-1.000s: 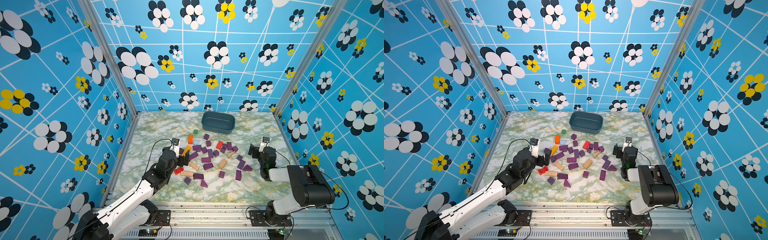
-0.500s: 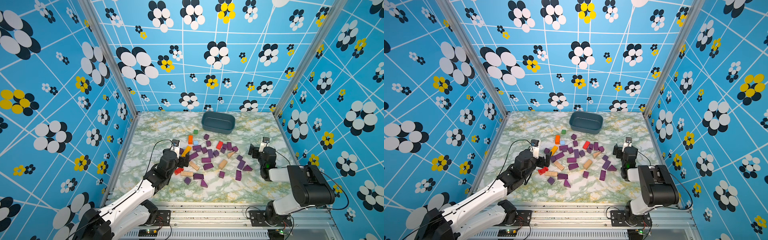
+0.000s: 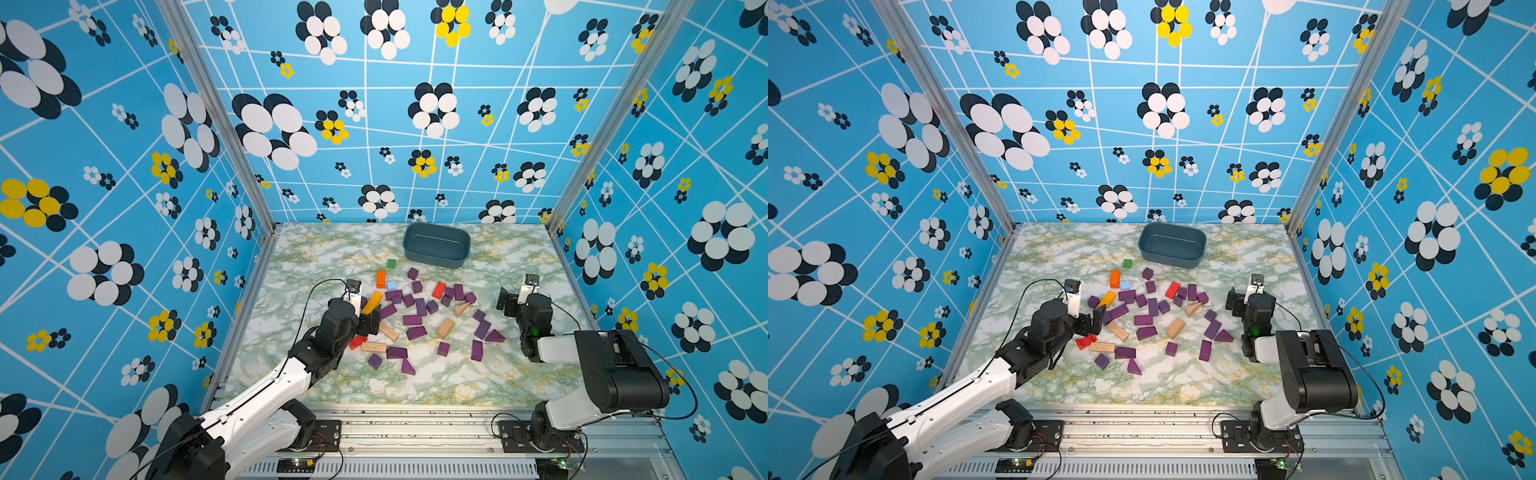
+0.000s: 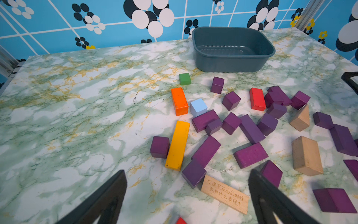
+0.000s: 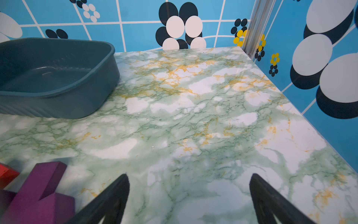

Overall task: Pick purple bricks into the storage bin
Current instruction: Pick up the building block from the center of the board.

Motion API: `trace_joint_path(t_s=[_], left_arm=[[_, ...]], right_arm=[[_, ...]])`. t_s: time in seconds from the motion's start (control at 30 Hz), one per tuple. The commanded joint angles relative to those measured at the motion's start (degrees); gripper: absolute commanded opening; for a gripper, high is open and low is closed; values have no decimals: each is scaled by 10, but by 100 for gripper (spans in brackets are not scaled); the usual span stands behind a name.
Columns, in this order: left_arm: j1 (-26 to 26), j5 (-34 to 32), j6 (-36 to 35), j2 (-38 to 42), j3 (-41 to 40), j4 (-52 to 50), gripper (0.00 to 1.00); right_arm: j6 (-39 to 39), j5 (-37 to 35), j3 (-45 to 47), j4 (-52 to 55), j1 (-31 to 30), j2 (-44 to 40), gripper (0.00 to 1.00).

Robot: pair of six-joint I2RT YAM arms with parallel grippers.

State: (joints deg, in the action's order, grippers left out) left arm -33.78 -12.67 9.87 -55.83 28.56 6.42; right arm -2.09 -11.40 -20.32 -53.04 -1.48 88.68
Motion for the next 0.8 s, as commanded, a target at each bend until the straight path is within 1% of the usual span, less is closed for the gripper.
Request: trace_joint_path(t_s=[0.0,0.17,0.4,0.53,0.77], left_arm=[[5,20,-5,-6,3,12,100],[9,36,-14,-5,29,-22,100],[19,67,-12,-20,28,0,99],[21,77,-1,-29,13,26,100],[25,87,22,-32,6,20,100]], right_arm=[[6,6,-10,-15,-2,6,99],[6,6,-10,-15,-2,7,99],[6,6,-10,-15,-3,6,99],[5,7,-12,-9,-2,6,99],[-3,14,-11,-11,5,5,99]])
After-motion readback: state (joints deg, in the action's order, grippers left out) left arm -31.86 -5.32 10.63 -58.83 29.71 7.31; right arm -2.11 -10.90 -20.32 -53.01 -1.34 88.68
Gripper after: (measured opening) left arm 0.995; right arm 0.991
